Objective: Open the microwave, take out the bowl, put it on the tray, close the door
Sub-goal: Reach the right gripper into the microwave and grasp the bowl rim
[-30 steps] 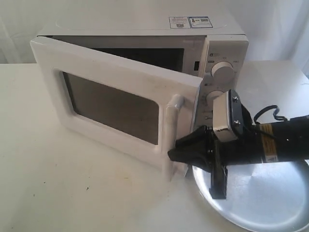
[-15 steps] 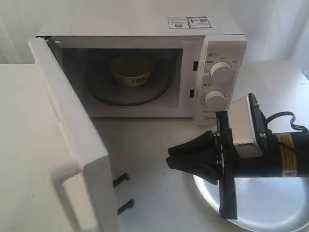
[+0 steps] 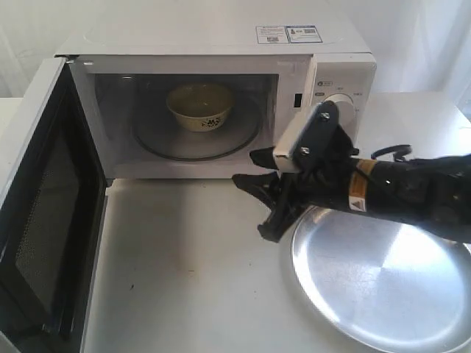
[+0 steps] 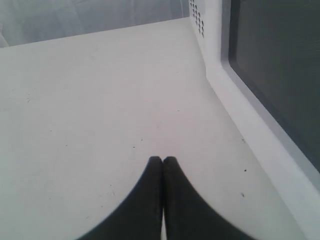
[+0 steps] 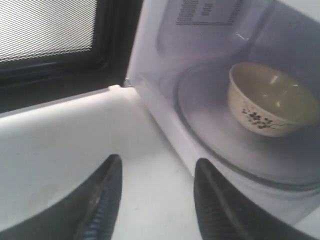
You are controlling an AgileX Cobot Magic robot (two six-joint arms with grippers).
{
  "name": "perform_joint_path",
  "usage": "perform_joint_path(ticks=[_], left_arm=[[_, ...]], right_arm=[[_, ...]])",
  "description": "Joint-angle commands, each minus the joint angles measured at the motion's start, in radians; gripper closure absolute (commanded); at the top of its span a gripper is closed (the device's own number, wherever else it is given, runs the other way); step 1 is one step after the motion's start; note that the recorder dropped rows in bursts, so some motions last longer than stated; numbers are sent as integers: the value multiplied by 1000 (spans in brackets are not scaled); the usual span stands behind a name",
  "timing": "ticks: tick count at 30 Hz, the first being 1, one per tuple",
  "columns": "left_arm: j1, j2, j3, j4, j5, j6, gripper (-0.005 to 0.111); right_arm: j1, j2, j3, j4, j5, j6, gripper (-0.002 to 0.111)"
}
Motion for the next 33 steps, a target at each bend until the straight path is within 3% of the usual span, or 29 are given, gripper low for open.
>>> perform_joint_path(ticks=[1,4,12,15,21,25,33], left_arm=[[-1,-2,3,-6,0,-6,107],[-1,-2,3,-6,0,-6,107],[-1,-2,3,-6,0,-6,107],[-1,-2,3,-6,0,-6,107],[-1,-2,3,-6,0,-6,107],[-1,-2,3,-6,0,-6,107],[-1,-2,3,-6,0,-6,107]], right_arm=[[57,71,-121,200,85,-189,66],[82,131,-210,294,108,-298,66],[126,360,-451,310,201,-608,66],[126,445,-564,318,300,-626,66],[133,480,-688,318,318,-681,66],[155,489,-760,316,473,-681,66],[206,545,-822,314,568,-672,66]])
